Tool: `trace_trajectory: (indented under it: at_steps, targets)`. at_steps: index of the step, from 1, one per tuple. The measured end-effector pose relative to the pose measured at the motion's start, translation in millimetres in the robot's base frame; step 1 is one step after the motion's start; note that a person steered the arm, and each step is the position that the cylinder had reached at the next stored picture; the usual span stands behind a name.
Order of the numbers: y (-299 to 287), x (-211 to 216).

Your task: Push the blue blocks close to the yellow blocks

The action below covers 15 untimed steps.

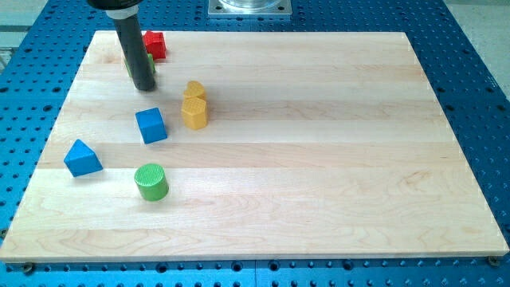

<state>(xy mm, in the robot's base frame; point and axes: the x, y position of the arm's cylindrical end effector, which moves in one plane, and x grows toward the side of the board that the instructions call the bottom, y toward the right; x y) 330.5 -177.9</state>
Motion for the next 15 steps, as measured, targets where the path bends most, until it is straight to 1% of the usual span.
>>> trace_trajectory:
  at_steps: [1, 2, 3, 4, 5, 6, 7, 8, 9, 10, 11, 12, 13, 14, 15]
  targets:
    - [-6.9, 32.3]
    - [-35.8, 87.5]
    - [-16.5, 133.6]
    - [15.9, 122.1]
    - [63.1, 102.8]
    - [87.0, 88.4]
    - [16.8, 142.9]
    - [4.4, 201.3]
    - [-24.6, 220.9]
    - [-47.9, 193.9]
    - [-18.5, 149.2]
    - [-28.6, 167.4]
    - [-43.2, 207.1]
    - [-61.2, 157.5]
    - [-8.7, 149.3]
